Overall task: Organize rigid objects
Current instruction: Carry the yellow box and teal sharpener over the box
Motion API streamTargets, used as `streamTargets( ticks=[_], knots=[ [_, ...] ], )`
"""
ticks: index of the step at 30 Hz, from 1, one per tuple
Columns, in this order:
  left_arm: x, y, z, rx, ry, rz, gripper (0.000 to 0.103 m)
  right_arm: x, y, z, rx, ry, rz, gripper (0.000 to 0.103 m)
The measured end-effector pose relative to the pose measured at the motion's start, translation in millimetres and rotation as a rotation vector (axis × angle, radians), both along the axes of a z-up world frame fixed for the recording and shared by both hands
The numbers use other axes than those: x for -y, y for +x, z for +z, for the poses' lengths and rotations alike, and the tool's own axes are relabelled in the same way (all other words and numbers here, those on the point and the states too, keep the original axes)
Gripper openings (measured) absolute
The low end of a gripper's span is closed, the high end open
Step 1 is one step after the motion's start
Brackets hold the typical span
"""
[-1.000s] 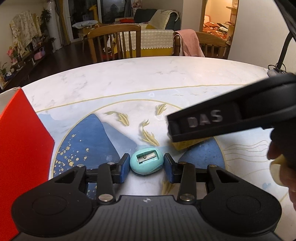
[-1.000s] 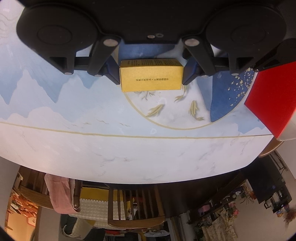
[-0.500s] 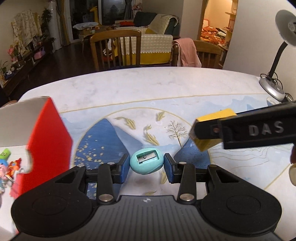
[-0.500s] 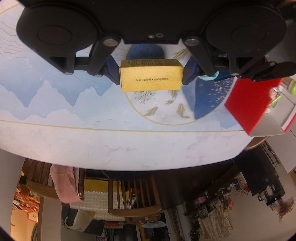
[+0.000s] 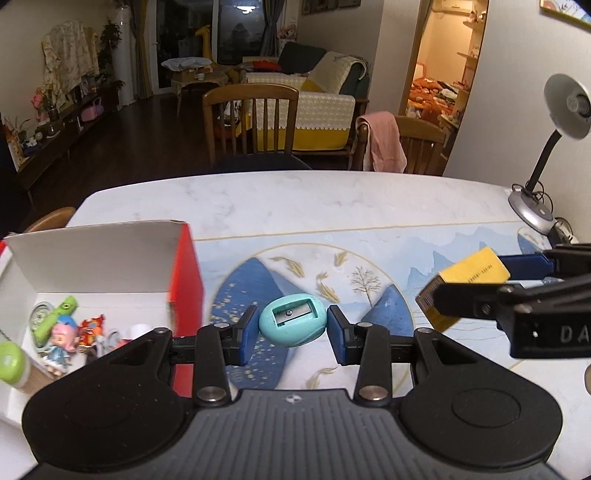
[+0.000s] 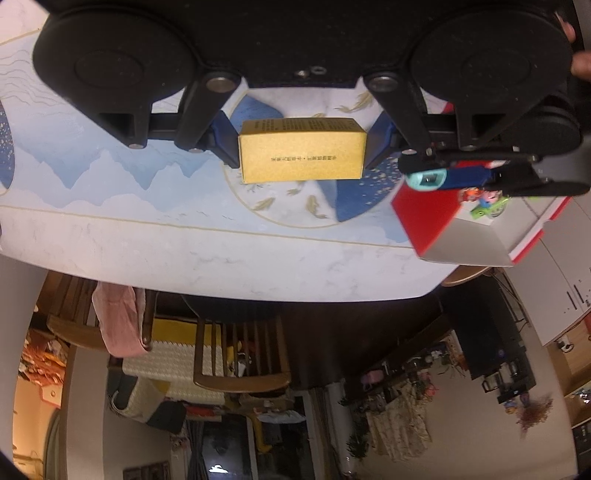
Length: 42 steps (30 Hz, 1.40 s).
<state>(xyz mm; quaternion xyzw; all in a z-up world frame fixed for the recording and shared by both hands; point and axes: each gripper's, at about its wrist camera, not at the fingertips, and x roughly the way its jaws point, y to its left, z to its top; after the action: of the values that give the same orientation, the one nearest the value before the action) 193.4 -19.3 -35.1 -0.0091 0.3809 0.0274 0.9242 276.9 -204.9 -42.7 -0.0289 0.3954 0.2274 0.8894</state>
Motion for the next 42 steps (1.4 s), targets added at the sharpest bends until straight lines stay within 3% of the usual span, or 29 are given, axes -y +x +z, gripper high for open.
streamTargets(
  ticks=[24,34,42],
  knots=[
    [-133,-50,51,0.039,0.036,0.014,0.039,-124,-57,23,0.045,0.005,0.135,0.07],
    [-213,-41,52,0.002,0.057,0.039,0.039,-178,-62,13,0.027,-0.022,0.158,0.07],
    [-249,-13,36,-0.048,0.082,0.037,0.039,-216,-48,0,0.02,-0.054,0.163,0.07]
  ],
)
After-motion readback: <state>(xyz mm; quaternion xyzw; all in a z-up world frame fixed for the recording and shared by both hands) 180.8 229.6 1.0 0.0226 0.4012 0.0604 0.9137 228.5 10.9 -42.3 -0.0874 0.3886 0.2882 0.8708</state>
